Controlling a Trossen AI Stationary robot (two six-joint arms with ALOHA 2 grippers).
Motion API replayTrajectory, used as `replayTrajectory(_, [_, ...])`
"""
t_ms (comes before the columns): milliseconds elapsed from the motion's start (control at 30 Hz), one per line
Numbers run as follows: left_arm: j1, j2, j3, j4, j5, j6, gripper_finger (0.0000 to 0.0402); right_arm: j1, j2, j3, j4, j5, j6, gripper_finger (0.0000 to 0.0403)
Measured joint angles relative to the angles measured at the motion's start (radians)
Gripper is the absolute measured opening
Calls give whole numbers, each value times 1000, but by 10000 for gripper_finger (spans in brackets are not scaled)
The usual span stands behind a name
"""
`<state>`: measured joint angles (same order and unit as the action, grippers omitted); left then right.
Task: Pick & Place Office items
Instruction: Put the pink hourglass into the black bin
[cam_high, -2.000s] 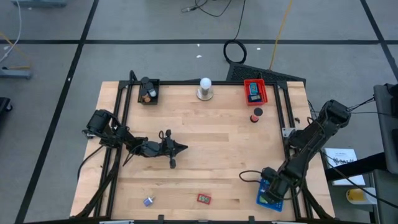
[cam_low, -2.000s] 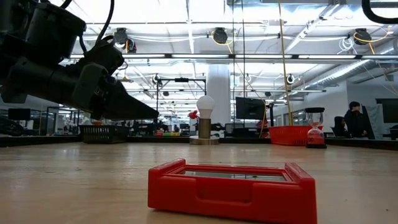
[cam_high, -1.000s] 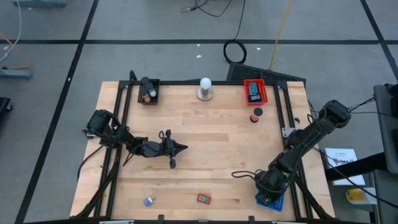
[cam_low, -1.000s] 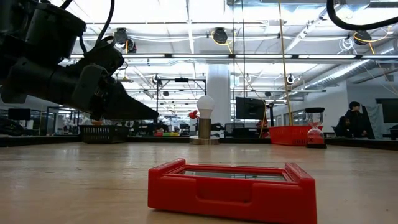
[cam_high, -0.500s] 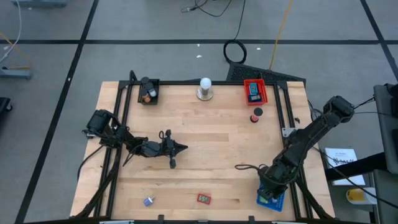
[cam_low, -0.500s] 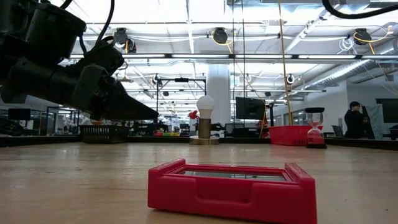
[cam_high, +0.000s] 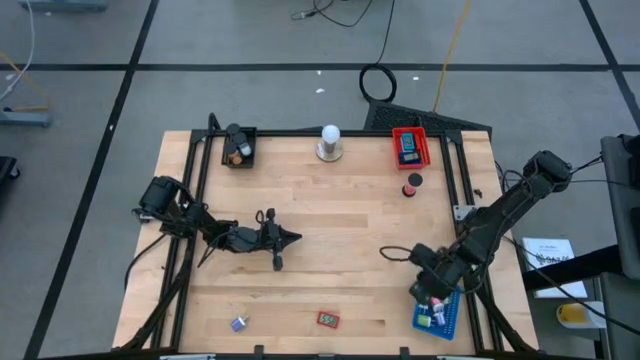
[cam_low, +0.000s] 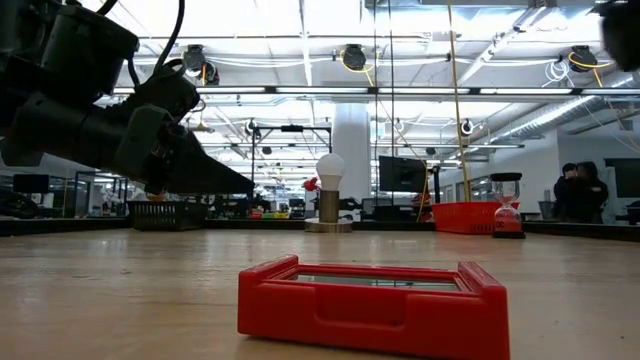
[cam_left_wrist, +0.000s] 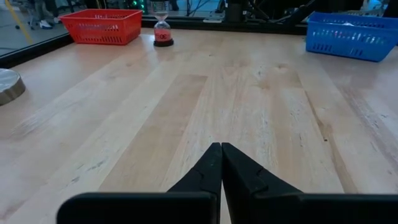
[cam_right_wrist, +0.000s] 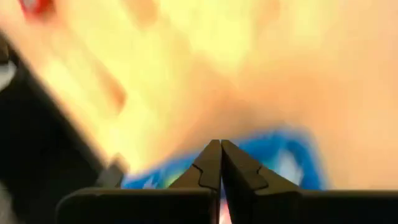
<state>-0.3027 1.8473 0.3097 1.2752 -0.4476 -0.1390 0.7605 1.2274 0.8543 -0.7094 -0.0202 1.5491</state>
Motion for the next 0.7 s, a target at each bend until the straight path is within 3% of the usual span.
replayTrajectory(233, [0, 0, 0, 2, 1, -6, 15, 0, 2, 0, -20, 521, -179, 3])
replayTrajectory(367, [0, 0, 0, 6, 3, -28, 20, -13, 4, -46, 93, 755, -287, 3])
replayTrajectory(467, [0, 0, 9, 6, 3, -76, 20, -52, 4, -109, 259, 827, -421, 4])
replayTrajectory(700, [12, 0, 22, 9, 3, -75, 20, -181, 5, -313, 853, 824, -773, 4])
